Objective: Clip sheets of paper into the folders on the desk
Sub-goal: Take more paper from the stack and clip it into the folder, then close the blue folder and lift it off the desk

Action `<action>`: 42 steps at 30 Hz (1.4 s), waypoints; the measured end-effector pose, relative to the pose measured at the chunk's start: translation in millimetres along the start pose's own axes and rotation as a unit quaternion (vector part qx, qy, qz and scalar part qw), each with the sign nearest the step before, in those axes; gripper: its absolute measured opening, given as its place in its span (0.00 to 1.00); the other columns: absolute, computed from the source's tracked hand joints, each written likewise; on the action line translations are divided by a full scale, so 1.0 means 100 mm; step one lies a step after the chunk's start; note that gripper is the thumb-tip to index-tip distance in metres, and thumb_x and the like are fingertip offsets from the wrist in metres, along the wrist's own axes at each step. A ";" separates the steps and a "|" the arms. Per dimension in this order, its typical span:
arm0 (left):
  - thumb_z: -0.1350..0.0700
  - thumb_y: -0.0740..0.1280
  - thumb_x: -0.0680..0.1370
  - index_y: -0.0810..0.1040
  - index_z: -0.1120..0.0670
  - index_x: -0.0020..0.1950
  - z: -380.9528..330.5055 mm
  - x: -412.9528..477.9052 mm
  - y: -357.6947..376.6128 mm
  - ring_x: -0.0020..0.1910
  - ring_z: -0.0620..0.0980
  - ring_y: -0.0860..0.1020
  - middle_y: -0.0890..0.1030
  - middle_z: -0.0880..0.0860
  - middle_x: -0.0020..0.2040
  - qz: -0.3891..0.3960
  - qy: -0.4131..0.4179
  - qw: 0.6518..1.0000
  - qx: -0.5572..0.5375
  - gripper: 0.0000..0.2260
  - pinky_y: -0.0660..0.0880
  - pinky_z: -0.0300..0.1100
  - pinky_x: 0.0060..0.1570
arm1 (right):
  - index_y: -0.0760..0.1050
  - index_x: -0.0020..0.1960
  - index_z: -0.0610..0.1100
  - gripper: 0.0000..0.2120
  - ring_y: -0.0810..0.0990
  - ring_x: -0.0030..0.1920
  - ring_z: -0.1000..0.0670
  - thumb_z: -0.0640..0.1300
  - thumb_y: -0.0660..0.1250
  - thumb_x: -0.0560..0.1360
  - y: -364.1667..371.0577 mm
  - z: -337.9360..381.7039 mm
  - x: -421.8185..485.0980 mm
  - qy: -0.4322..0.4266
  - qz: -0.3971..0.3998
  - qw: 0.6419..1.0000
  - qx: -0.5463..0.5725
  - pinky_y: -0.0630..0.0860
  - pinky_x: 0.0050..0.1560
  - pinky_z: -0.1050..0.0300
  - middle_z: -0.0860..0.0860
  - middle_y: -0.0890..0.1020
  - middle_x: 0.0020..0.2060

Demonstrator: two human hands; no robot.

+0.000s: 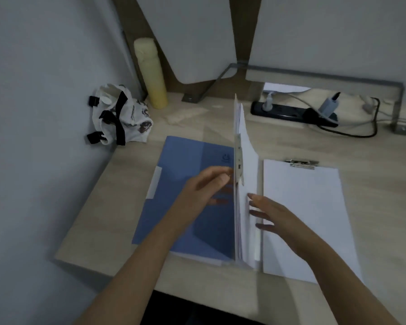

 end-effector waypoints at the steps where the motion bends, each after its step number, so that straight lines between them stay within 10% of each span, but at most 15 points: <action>1: 0.59 0.59 0.80 0.76 0.50 0.55 -0.02 0.03 0.13 0.44 0.38 0.82 0.81 0.47 0.47 0.013 0.007 1.000 0.011 0.09 0.80 0.35 0.45 | 0.67 0.67 0.52 0.26 0.74 0.63 0.50 0.60 0.58 0.71 -0.10 0.06 -0.09 -0.014 0.006 0.999 0.040 0.73 0.61 0.51 0.50 0.73 0.66; 9: 0.59 0.62 0.79 0.77 0.48 0.57 0.24 0.32 1.20 0.50 0.36 0.76 0.78 0.46 0.53 0.090 -0.011 0.990 0.105 0.10 0.74 0.29 0.50 | 0.73 0.64 0.51 0.23 0.78 0.60 0.48 0.61 0.53 0.77 -1.09 0.05 -0.68 -0.102 0.024 0.983 0.153 0.74 0.59 0.47 0.50 0.80 0.60; 18: 0.54 0.61 0.77 0.64 0.53 0.72 1.03 0.47 1.48 0.72 0.55 0.62 0.62 0.53 0.72 -0.050 -0.175 0.926 0.331 0.23 0.62 0.53 0.71 | 0.74 0.56 0.43 0.10 0.79 0.41 0.46 0.38 0.58 0.77 -1.84 -0.90 -0.46 0.006 -0.221 0.970 0.101 0.75 0.40 0.53 0.44 0.81 0.45; 25: 0.54 0.63 0.71 0.70 0.57 0.63 1.34 0.45 1.42 0.54 0.58 0.77 0.75 0.58 0.59 -0.136 -0.204 0.931 0.272 0.21 0.76 0.55 0.55 | 0.71 0.39 0.38 0.03 0.69 0.43 0.46 0.35 0.63 0.71 -1.81 -1.38 -0.11 0.091 -0.250 0.963 -0.051 0.63 0.39 0.55 0.40 0.74 0.39; 32: 0.56 0.61 0.75 0.72 0.55 0.55 1.16 0.41 1.22 0.52 0.51 0.76 0.76 0.53 0.55 -0.155 -0.181 0.937 0.257 0.10 0.75 0.54 0.57 | 0.64 0.69 0.36 0.26 0.67 0.64 0.36 0.36 0.64 0.72 -1.53 -1.04 -0.16 0.047 -0.305 0.931 -0.196 0.65 0.62 0.49 0.35 0.67 0.65; 37: 0.59 0.63 0.78 0.68 0.57 0.68 0.89 0.31 0.57 0.69 0.54 0.65 0.69 0.55 0.69 -0.243 -0.066 0.905 0.343 0.18 0.64 0.47 0.66 | 0.60 0.72 0.46 0.25 0.62 0.70 0.47 0.40 0.61 0.76 -0.78 -0.43 -0.06 -0.026 -0.167 0.984 -0.052 0.61 0.67 0.55 0.47 0.61 0.70; 42: 0.54 0.65 0.77 0.63 0.57 0.72 0.86 0.19 -0.48 0.73 0.59 0.56 0.60 0.58 0.74 -0.282 -0.121 0.836 0.455 0.25 0.60 0.55 0.70 | 0.56 0.74 0.45 0.27 0.62 0.71 0.47 0.43 0.60 0.77 -0.03 -0.16 0.26 0.057 -0.045 0.997 0.040 0.62 0.59 0.59 0.48 0.61 0.72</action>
Point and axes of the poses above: each hand's wrist, its own x-axis towards the middle knuckle, its own y-axis out of the palm, z = x × y, the point moved 1 cm from there along x, towards the middle knuckle
